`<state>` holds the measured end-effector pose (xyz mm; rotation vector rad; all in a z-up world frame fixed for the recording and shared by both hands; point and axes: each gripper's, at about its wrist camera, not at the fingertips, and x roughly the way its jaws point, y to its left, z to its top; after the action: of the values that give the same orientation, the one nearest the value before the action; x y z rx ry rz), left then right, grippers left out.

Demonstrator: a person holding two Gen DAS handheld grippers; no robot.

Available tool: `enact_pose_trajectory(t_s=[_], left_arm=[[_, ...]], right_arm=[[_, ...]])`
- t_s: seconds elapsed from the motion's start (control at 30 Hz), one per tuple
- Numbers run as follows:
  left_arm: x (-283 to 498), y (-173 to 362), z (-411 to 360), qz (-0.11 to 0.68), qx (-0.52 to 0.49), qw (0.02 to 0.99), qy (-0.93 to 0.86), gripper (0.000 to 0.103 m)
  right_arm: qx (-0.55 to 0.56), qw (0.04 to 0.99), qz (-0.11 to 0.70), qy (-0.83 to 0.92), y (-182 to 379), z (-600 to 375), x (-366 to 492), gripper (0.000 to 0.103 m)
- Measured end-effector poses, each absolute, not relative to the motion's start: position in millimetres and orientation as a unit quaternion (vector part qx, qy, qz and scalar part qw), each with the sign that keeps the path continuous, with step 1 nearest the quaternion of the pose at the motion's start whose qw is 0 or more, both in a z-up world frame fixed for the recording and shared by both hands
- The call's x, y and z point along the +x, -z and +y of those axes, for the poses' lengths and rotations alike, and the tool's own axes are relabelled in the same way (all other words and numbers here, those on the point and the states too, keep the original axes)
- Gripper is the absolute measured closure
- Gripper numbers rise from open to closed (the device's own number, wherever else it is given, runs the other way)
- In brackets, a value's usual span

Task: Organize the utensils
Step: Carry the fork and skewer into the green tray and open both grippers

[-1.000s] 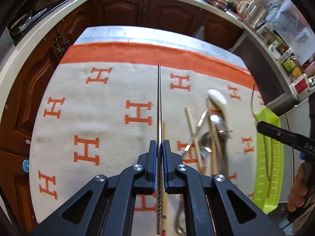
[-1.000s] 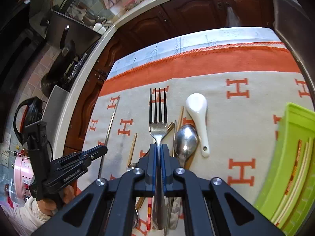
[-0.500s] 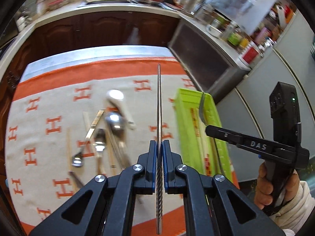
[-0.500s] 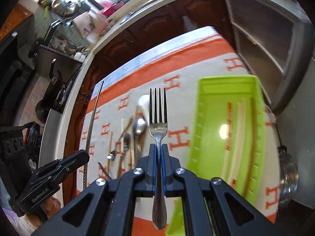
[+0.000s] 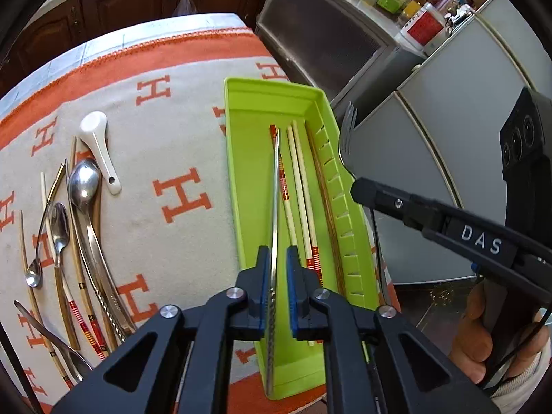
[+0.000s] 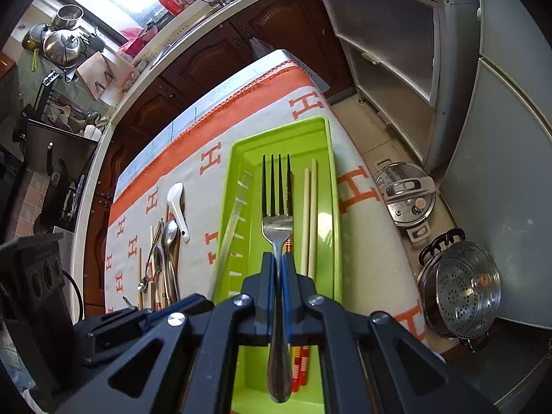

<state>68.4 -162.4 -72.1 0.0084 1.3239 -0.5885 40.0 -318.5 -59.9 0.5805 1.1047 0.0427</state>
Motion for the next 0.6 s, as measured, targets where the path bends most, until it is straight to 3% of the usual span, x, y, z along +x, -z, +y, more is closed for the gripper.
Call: enact_pose_trajectory(t_s=[0.1, 0.6], left_arm=[[66.1, 68.8, -159.4, 0.607, 0.000, 0.750, 0.265, 0.084], [62.3, 47.7, -69.6, 0.581, 0.016, 0.798, 0.159, 0.078]], right_arm=[[0.269, 0.809, 0.522, -0.021, 64.4, -319.5, 45.5, 0.099], [0.247, 0.787, 0.565, -0.025, 89.0, -288.4, 97.2, 0.096]])
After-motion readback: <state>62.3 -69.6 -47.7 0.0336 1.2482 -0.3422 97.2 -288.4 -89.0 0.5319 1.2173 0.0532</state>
